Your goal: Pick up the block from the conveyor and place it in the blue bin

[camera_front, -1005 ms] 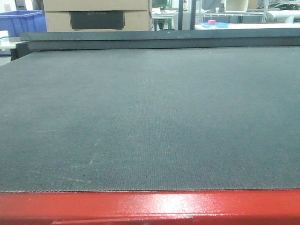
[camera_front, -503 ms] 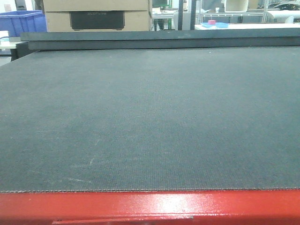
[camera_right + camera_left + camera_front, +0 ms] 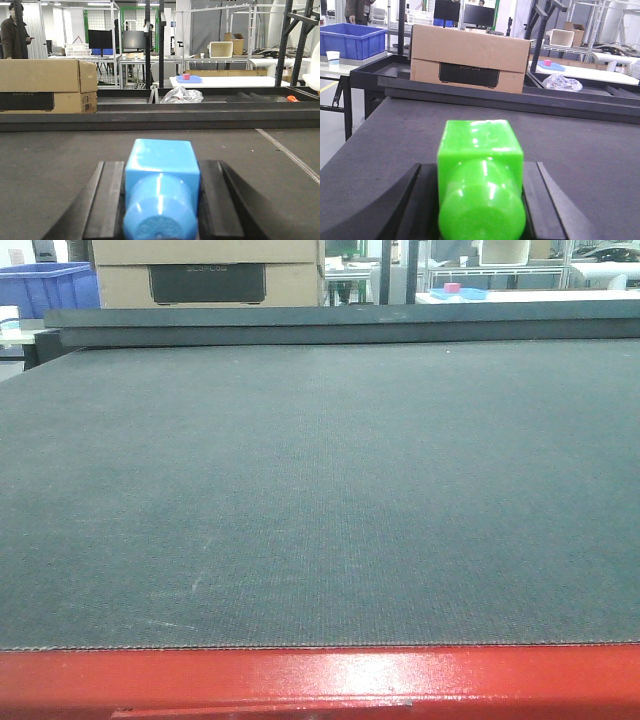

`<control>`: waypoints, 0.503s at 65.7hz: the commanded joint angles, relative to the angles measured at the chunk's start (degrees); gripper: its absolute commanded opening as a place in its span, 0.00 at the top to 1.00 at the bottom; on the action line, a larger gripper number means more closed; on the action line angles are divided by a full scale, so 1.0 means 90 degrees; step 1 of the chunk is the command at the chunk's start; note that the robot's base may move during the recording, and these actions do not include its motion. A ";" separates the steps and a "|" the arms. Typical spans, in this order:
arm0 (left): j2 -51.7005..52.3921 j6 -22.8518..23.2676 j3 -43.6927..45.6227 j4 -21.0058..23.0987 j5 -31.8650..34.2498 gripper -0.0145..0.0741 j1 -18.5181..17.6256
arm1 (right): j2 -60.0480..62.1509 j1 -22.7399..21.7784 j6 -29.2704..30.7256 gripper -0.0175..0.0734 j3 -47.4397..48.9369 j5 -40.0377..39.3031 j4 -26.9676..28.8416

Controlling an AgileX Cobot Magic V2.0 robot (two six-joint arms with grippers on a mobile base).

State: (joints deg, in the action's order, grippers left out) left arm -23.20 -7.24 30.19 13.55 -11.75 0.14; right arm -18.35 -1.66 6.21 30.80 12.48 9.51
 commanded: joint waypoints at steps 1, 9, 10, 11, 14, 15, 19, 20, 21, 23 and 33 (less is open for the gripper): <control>0.0029 0.0035 0.0005 0.0036 0.0130 0.96 0.0017 | 0.0031 0.0008 0.0040 0.99 -0.0009 -0.0163 -0.0050; 0.0029 0.0035 0.0005 0.0036 0.0130 0.96 0.0017 | 0.0031 0.0008 0.0040 0.99 -0.0009 -0.0163 -0.0050; 0.0029 0.0035 0.0005 0.0036 0.0130 0.96 0.0017 | 0.0031 0.0008 0.0040 0.99 -0.0009 -0.0163 -0.0050; 0.0029 0.0035 0.0005 0.0036 0.0130 0.96 0.0017 | 0.0031 0.0008 0.0040 0.99 -0.0009 -0.0163 -0.0050; 0.0029 0.0035 0.0005 0.0036 0.0130 0.96 0.0017 | 0.0031 0.0008 0.0040 0.99 -0.0009 -0.0163 -0.0050; 0.0029 0.0035 0.0005 0.0036 0.0130 0.96 0.0017 | 0.0031 0.0008 0.0040 0.99 -0.0009 -0.0163 -0.0050; 0.0029 0.0035 0.0005 0.0036 0.0130 0.96 0.0017 | 0.0031 0.0008 0.0040 0.99 -0.0009 -0.0163 -0.0050; 0.0029 0.0035 0.0005 0.0036 0.0130 0.96 0.0017 | 0.0031 0.0008 0.0040 0.99 -0.0009 -0.0163 -0.0050; 0.0029 0.0035 0.0005 0.0036 0.0130 0.96 0.0017 | 0.0031 0.0008 0.0040 0.99 -0.0009 -0.0163 -0.0050; 0.0029 0.0035 0.0005 0.0036 0.0130 0.96 0.0017 | 0.0031 0.0008 0.0040 0.99 -0.0009 -0.0163 -0.0050; 0.0029 0.0035 0.0005 0.0036 0.0130 0.96 0.0017 | 0.0031 0.0008 0.0040 0.99 -0.0009 -0.0163 -0.0050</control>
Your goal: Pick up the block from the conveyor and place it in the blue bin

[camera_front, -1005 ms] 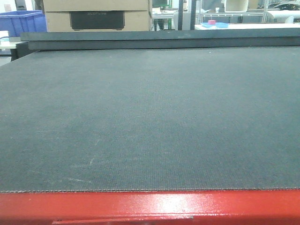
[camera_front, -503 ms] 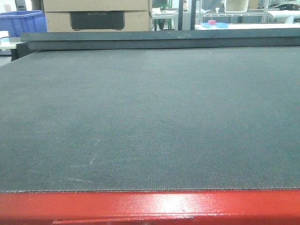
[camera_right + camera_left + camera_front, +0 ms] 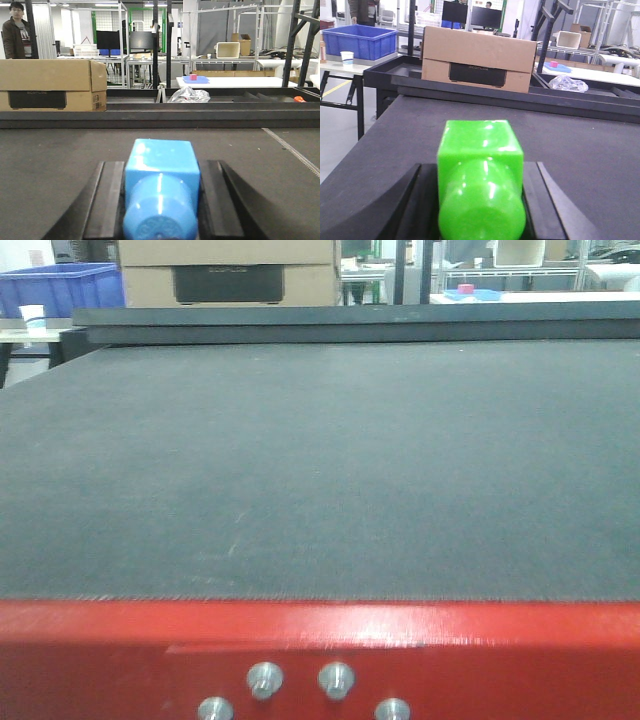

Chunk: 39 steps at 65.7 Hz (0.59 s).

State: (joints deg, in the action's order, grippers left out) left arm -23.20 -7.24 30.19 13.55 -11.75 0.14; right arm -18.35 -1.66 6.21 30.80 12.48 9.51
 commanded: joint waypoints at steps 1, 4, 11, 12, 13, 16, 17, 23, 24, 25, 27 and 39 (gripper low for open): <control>0.0029 0.0035 0.0005 0.0036 0.0130 0.96 0.0017 | 0.0031 0.0008 0.0040 0.99 -0.0009 -0.0163 -0.0050; 0.0029 0.0035 0.0005 0.0036 0.0130 0.96 0.0017 | 0.0031 0.0008 0.0040 0.99 -0.0009 -0.0163 -0.0050; 0.0029 0.0035 0.0005 0.0036 0.0130 0.96 0.0017 | 0.0031 0.0008 0.0040 0.99 -0.0009 -0.0163 -0.0050; 0.0029 0.0035 0.0005 0.0036 0.0130 0.96 0.0017 | 0.0031 0.0008 0.0040 0.99 -0.0009 -0.0163 -0.0050; 0.0029 0.0035 0.0005 0.0036 0.0130 0.96 0.0017 | 0.0031 0.0008 0.0040 0.99 -0.0009 -0.0163 -0.0050; 0.0029 0.0035 0.0005 0.0036 0.0130 0.96 0.0017 | 0.0031 0.0008 0.0040 0.99 -0.0009 -0.0163 -0.0050; 0.0029 0.0035 0.0005 0.0036 0.0130 0.96 0.0017 | 0.0031 0.0008 0.0040 0.99 -0.0009 -0.0163 -0.0050; 0.0029 0.0035 0.0005 0.0036 0.0130 0.96 0.0017 | 0.0031 0.0008 0.0040 0.99 -0.0009 -0.0163 -0.0050; 0.0029 0.0035 0.0005 0.0036 0.0130 0.96 0.0017 | 0.0031 0.0008 0.0040 0.99 -0.0009 -0.0163 -0.0050; 0.0029 0.0035 0.0005 0.0036 0.0130 0.96 0.0017 | 0.0031 0.0008 0.0040 0.99 -0.0009 -0.0163 -0.0050; 0.0029 0.0035 0.0005 0.0036 0.0130 0.96 0.0017 | 0.0031 0.0008 0.0040 0.99 -0.0009 -0.0163 -0.0050; 0.0029 0.0035 0.0005 0.0036 0.0130 0.96 0.0017 | 0.0031 0.0008 0.0040 0.99 -0.0009 -0.0163 -0.0050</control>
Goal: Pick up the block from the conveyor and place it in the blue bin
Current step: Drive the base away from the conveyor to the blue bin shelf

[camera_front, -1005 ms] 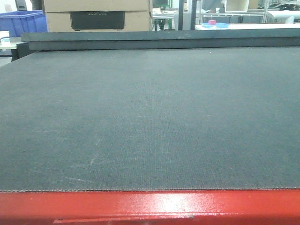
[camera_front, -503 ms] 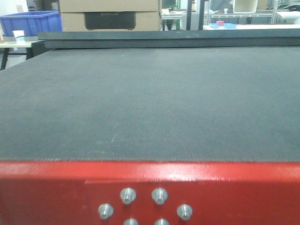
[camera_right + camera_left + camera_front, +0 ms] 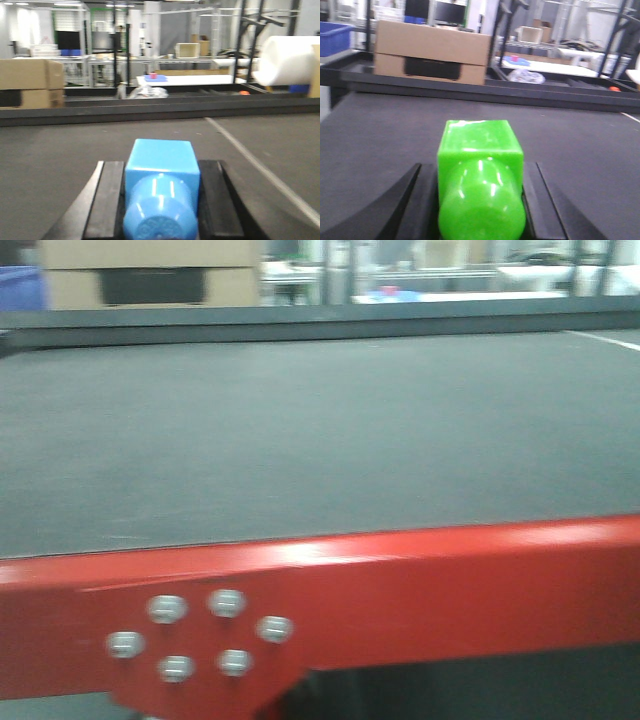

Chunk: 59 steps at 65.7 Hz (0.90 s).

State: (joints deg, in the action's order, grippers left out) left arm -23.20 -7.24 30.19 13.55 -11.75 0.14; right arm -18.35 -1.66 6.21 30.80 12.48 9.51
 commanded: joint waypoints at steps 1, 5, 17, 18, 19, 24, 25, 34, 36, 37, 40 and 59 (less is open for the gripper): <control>0.0029 0.0035 0.0005 0.0036 0.0130 0.96 0.0017 | 0.0031 0.0008 0.0040 0.99 -0.0009 -0.0163 -0.0050; 0.0029 0.0035 0.0005 0.0036 0.0130 0.96 0.0017 | 0.0031 0.0008 0.0040 0.99 -0.0009 -0.0163 -0.0050; 0.0029 0.0035 0.0005 0.0036 0.0130 0.96 0.0017 | 0.0031 0.0008 0.0040 0.99 -0.0009 -0.0163 -0.0050; 0.0029 0.0035 0.0005 0.0036 0.0130 0.96 0.0017 | 0.0031 0.0008 0.0040 0.99 -0.0009 -0.0163 -0.0050; 0.0029 0.0035 0.0005 0.0036 0.0130 0.96 0.0017 | 0.0031 0.0008 0.0040 0.99 -0.0009 -0.0163 -0.0050; 0.0029 0.0035 0.0005 0.0036 0.0130 0.96 0.0017 | 0.0031 0.0008 0.0040 0.99 -0.0009 -0.0163 -0.0050; 0.0029 0.0035 0.0005 0.0036 0.0130 0.96 0.0017 | 0.0031 0.0008 0.0040 0.99 -0.0009 -0.0163 -0.0050; 0.0029 0.0035 0.0005 0.0036 0.0130 0.96 0.0017 | 0.0031 0.0008 0.0040 0.99 -0.0009 -0.0163 -0.0050; 0.0029 0.0035 0.0005 0.0036 0.0130 0.96 0.0017 | 0.0031 0.0008 0.0040 0.99 -0.0009 -0.0163 -0.0050; 0.0029 0.0035 0.0005 0.0036 0.0130 0.96 0.0017 | 0.0031 0.0008 0.0040 0.99 -0.0009 -0.0163 -0.0050; 0.0029 0.0035 0.0005 0.0036 0.0130 0.96 0.0017 | 0.0031 0.0008 0.0040 0.99 -0.0009 -0.0163 -0.0050; 0.0029 0.0035 0.0005 0.0036 0.0130 0.96 0.0017 | 0.0031 0.0008 0.0040 0.99 -0.0009 -0.0163 -0.0050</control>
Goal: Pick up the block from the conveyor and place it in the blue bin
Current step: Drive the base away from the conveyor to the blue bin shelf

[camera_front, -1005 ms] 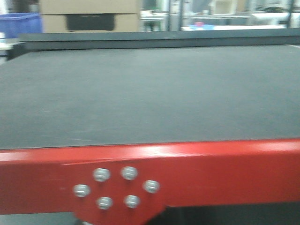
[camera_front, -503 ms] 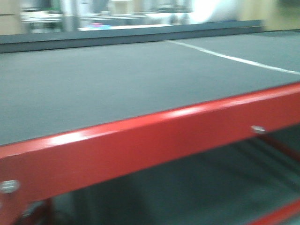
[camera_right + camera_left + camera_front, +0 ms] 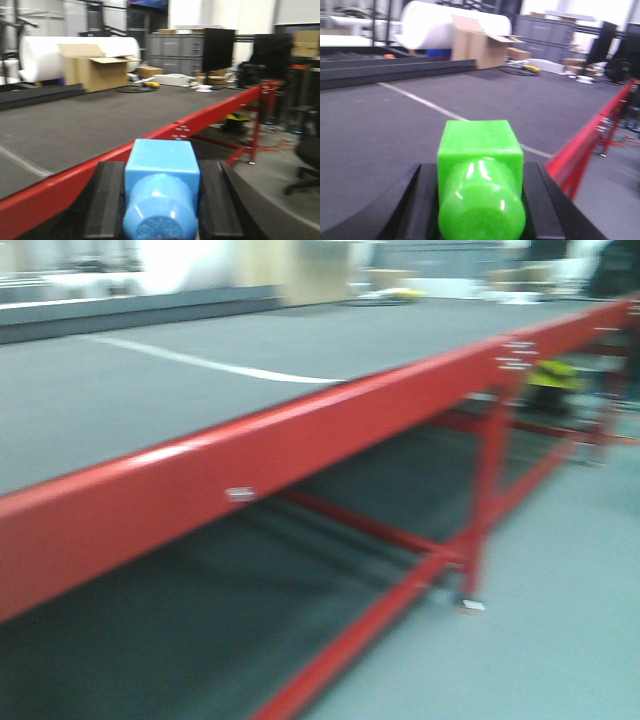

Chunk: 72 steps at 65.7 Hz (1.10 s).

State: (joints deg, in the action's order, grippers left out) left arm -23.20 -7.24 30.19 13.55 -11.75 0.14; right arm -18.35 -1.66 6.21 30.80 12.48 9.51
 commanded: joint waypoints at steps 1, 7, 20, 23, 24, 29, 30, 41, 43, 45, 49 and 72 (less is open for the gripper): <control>0.0029 0.0035 0.0005 0.0036 0.0130 0.96 0.0017 | 0.0031 0.0008 0.0040 0.99 -0.0009 -0.0163 -0.0050; 0.0029 0.0035 0.0005 0.0036 0.0130 0.96 0.0017 | 0.0031 0.0008 0.0040 0.99 -0.0009 -0.0163 -0.0050; 0.0029 0.0035 0.0005 0.0036 0.0130 0.96 0.0017 | 0.0031 0.0008 0.0040 0.99 -0.0009 -0.0163 -0.0050; 0.0029 0.0035 0.0005 0.0036 0.0130 0.96 0.0017 | 0.0031 0.0008 0.0040 0.99 -0.0009 -0.0163 -0.0050; 0.0029 0.0035 0.0005 0.0036 0.0130 0.96 0.0017 | 0.0031 0.0008 0.0040 0.99 -0.0009 -0.0163 -0.0050; 0.0029 0.0035 0.0005 0.0036 0.0130 0.96 0.0017 | 0.0031 0.0008 0.0040 0.99 -0.0009 -0.0163 -0.0050; 0.0029 0.0035 0.0005 0.0036 0.0130 0.96 0.0017 | 0.0031 0.0008 0.0040 0.99 -0.0009 -0.0163 -0.0050; 0.0029 0.0035 0.0005 0.0036 0.0130 0.96 0.0017 | 0.0031 0.0008 0.0040 0.99 -0.0009 -0.0163 -0.0050; 0.0029 0.0035 0.0005 0.0036 0.0130 0.96 0.0017 | 0.0031 0.0008 0.0040 0.99 -0.0009 -0.0163 -0.0050; 0.0029 0.0035 0.0005 0.0036 0.0130 0.96 0.0017 | 0.0031 0.0008 0.0040 0.99 -0.0009 -0.0163 -0.0050; 0.0029 0.0035 0.0005 0.0036 0.0130 0.96 0.0017 | 0.0031 0.0008 0.0040 0.99 -0.0009 -0.0163 -0.0050; 0.0029 0.0035 0.0005 0.0036 0.0130 0.96 0.0017 | 0.0031 0.0008 0.0040 0.99 -0.0009 -0.0163 -0.0050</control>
State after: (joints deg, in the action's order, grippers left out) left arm -23.20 -7.12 30.19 13.65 -11.71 0.14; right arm -18.35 -1.66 6.21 30.80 12.38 9.51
